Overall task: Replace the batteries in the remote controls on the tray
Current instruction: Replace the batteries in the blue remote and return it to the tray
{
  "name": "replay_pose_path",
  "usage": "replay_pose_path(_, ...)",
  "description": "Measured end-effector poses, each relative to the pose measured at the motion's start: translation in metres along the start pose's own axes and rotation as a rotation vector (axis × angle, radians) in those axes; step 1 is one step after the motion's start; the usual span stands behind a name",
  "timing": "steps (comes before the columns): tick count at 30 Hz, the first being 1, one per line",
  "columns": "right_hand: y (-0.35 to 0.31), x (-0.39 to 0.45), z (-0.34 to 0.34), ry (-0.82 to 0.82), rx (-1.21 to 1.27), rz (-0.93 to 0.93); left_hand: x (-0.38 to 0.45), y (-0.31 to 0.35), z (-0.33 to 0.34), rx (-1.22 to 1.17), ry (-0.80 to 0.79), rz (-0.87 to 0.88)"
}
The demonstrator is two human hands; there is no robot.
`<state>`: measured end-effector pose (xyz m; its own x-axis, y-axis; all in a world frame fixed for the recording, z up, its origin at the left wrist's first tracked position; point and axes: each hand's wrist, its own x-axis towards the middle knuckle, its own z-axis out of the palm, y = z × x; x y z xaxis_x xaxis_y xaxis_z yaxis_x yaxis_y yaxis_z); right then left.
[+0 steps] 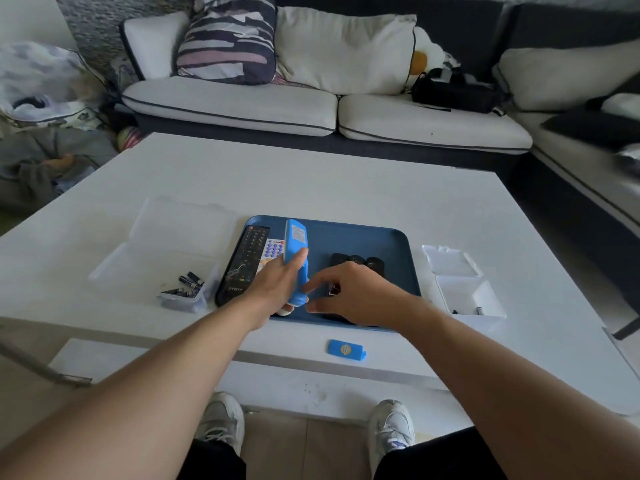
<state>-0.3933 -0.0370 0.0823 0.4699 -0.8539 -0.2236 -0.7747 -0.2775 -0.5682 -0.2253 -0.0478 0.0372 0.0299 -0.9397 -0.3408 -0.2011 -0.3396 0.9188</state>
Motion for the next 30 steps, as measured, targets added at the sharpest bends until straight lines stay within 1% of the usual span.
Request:
replay_pose_path(2, 0.009, -0.003, -0.005, -0.09, 0.38, 0.136, -0.002, 0.001, 0.002, 0.031, 0.072, 0.007)
replay_pose_path(4, 0.015, -0.006, -0.01, -0.197, 0.735, 0.287, -0.002, 0.002, 0.001, -0.004, 0.085, -0.002)
replay_pose_path(5, 0.019, -0.008, -0.013, -0.231, 0.87, 0.334, -0.003, 0.003, 0.002, -0.032, 0.08, -0.016)
replay_pose_path(7, 0.026, -0.01, -0.018, -0.237, 1.024, 0.359, -0.004, 0.004, 0.002, -0.081, 0.055, -0.038)
replay_pose_path(9, 0.029, -0.01, -0.022, -0.2, 1.112, 0.335, -0.005, 0.005, 0.003, -0.126, 0.002, -0.049)
replay_pose_path(13, 0.029, -0.012, -0.027, -0.189, 1.249, 0.234, -0.01, 0.013, 0.008, -0.24, -0.087, -0.074)
replay_pose_path(16, 0.03, -0.01, -0.029, -0.187, 1.259, 0.176, -0.009, 0.017, 0.01, -0.305, -0.124, -0.076)
replay_pose_path(19, 0.03, -0.008, -0.03, -0.18, 1.267, 0.186, -0.009, 0.017, 0.012, -0.328, -0.127, -0.092)
replay_pose_path(25, 0.025, -0.01, -0.032, -0.17, 1.251, 0.182, -0.01, 0.018, 0.012, -0.253, -0.148, -0.072)
replay_pose_path(30, 0.026, -0.007, -0.03, -0.198, 1.244, 0.217, -0.012, 0.022, 0.013, -0.315, -0.161, -0.108)
